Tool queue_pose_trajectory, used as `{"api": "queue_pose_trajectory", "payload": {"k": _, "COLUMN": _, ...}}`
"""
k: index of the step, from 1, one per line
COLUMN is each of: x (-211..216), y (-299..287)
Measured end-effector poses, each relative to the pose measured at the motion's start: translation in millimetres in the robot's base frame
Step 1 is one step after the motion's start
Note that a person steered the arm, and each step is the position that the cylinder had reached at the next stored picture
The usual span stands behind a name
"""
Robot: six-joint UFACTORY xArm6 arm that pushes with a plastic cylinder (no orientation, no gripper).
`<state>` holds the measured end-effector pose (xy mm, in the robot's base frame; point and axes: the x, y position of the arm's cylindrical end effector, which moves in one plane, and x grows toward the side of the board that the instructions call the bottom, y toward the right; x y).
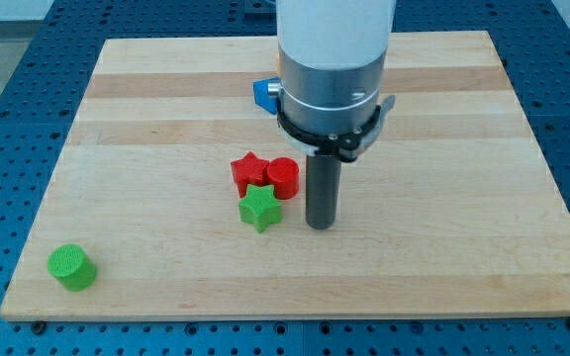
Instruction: Move the green star diagonally to the green circle
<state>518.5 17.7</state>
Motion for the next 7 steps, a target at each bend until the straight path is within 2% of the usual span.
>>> {"api": "queue_pose_trajectory", "payload": {"k": 1, "x": -10.7, "y": -20.1}}
{"api": "queue_pose_trajectory", "payload": {"k": 3, "x": -5.5, "y": -56.4}}
{"api": "queue_pose_trajectory", "payload": {"k": 7, "x": 32.9, "y": -125.8}}
